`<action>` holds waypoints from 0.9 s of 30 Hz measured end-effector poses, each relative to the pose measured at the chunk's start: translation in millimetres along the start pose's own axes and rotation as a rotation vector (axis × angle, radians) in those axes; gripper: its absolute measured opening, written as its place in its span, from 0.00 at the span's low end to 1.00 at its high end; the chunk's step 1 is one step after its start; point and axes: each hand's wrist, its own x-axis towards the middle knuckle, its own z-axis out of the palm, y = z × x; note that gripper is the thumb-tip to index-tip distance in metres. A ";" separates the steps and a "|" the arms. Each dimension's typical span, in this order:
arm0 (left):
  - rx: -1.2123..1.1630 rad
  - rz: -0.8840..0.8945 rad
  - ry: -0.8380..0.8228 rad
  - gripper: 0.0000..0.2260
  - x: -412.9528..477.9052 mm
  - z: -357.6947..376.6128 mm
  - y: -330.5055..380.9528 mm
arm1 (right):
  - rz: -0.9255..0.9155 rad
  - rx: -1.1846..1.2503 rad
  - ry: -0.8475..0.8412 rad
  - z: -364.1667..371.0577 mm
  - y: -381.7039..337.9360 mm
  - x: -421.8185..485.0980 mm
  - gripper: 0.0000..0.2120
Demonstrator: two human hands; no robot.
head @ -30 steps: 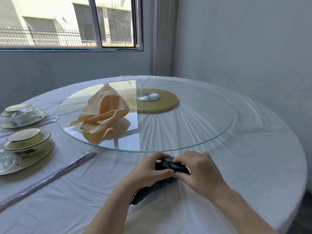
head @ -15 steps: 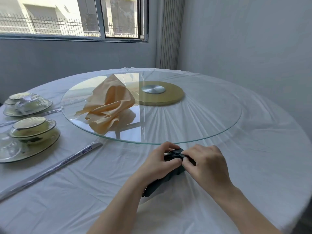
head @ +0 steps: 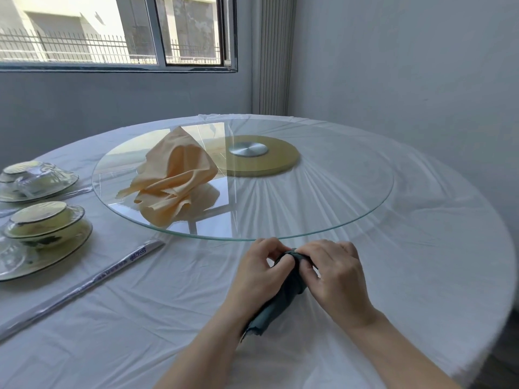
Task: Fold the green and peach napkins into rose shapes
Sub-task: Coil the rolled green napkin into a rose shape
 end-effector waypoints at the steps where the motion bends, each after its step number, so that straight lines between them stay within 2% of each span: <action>1: -0.011 0.003 0.019 0.03 -0.8 -0.7 0.3 | 0.019 0.013 -0.011 -0.3 -0.1 0.0 0.06; 5: -0.059 0.021 0.063 0.09 -2.5 -5.3 3.7 | 0.129 0.157 -0.111 -1.4 -3.2 -1.0 0.07; 8: -0.037 0.045 0.071 0.13 -1.9 -4.8 5.2 | 0.359 0.374 -0.167 -8.8 -5.3 0.2 0.06; 10: -0.033 0.055 0.081 0.16 -1.7 -3.7 5.1 | 0.457 0.419 -0.194 -15.6 -5.7 0.7 0.07; 12: -0.030 0.063 0.089 0.17 -2.8 -2.9 4.2 | 0.475 0.505 -0.298 -21.9 -7.5 2.2 0.04; 14: -0.011 0.067 0.095 0.17 -4.0 -2.5 3.7 | 0.491 0.637 -0.422 -27.1 -6.8 6.1 0.06; 21: 0.071 0.095 0.093 0.14 -7.4 -1.2 4.0 | 0.362 0.407 -0.629 -29.2 5.5 32.6 0.10; 24: 0.082 0.104 0.098 0.15 -5.9 -2.1 3.4 | 0.383 0.409 -0.696 -26.6 4.6 40.6 0.11; 27: 0.115 0.116 0.106 0.15 -4.8 -2.3 1.6 | 0.456 0.422 -0.710 -25.9 3.8 48.5 0.07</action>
